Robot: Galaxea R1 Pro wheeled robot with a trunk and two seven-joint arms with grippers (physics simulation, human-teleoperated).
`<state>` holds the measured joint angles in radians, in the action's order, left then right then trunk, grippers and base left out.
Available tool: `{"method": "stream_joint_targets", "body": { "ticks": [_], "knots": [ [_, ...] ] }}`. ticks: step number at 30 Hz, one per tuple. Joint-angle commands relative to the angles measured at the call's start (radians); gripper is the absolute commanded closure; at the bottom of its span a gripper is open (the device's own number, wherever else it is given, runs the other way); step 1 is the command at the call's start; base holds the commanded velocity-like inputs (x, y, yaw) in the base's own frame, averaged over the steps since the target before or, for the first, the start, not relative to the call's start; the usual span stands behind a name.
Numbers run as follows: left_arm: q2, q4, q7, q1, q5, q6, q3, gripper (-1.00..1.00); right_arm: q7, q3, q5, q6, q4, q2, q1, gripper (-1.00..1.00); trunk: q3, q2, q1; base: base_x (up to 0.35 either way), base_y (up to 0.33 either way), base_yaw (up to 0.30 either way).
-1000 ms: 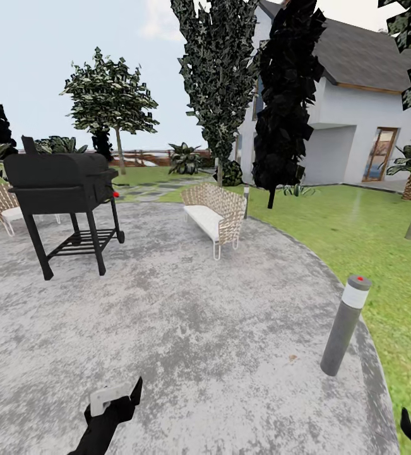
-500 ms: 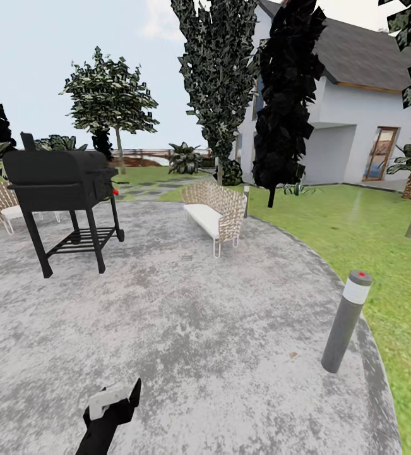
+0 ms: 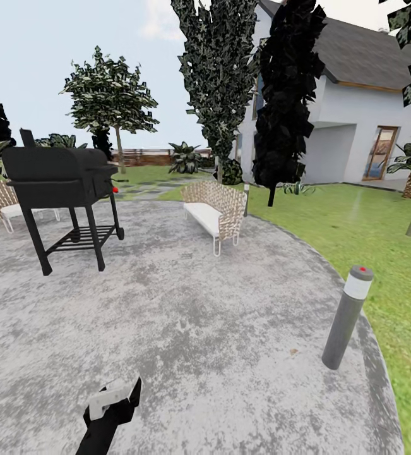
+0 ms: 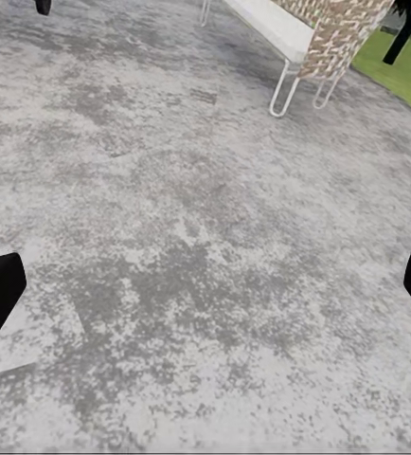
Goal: In the garden, pick up the pesticide atomizer on the floor and spray pesticide onto both trees until each tree trunk is fully covered.
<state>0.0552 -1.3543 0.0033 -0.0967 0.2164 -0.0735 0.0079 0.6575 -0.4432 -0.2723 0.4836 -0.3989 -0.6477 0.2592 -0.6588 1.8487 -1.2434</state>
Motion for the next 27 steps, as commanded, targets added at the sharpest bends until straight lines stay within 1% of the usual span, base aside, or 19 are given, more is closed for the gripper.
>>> {"method": "stream_joint_targets", "body": {
  "ticks": [1,4,5,8,11,14,17,27],
  "knots": [
    [0.0,0.001,0.0,0.0,0.0,0.0,0.0,-1.0,0.0,0.0,0.004,0.0,0.0,0.0,0.0,-1.0,-0.003,0.007,-0.004,0.0,0.0,0.0],
    [0.0,0.002,0.0,0.0,0.0,0.0,0.0,-1.0,0.0,0.0,0.014,0.0,-0.001,-0.001,0.0,-1.0,-0.013,0.028,-0.015,0.0,0.0,0.0],
    [0.0,0.002,0.0,0.0,0.0,0.0,0.0,-1.0,0.001,0.0,0.032,0.0,-0.001,-0.001,0.0,-1.0,-0.016,0.035,-0.019,0.0,0.0,0.0],
    [0.0,0.003,0.0,0.0,0.0,-0.001,0.0,-1.0,0.001,0.0,0.041,0.0,-0.001,-0.001,0.0,-1.0,-0.025,0.056,-0.031,0.0,0.0,0.0],
    [0.0,0.003,0.0,0.0,0.0,-0.001,0.0,-1.0,0.001,0.0,0.044,0.0,-0.001,-0.002,0.0,-1.0,-0.035,0.077,-0.042,0.0,0.0,0.0],
    [0.0,0.003,0.0,0.0,0.0,-0.001,0.0,-1.0,0.001,-0.001,0.046,0.0,-0.001,-0.014,0.0,-1.0,-0.044,0.098,-0.054,0.0,0.0,0.0],
    [0.0,0.003,0.0,0.0,0.0,-0.001,0.0,-1.0,-0.001,-0.001,0.047,0.0,-0.001,-0.02,0.0,-1.0,-0.053,0.119,-0.065,0.0,0.0,0.0],
    [0.0,0.003,0.0,0.0,0.0,-0.002,0.0,-1.0,-0.008,0.005,0.048,0.0,0.0,-0.018,0.0,-1.0,-0.085,0.189,-0.104,0.0,0.0,0.0]
  ]
}}
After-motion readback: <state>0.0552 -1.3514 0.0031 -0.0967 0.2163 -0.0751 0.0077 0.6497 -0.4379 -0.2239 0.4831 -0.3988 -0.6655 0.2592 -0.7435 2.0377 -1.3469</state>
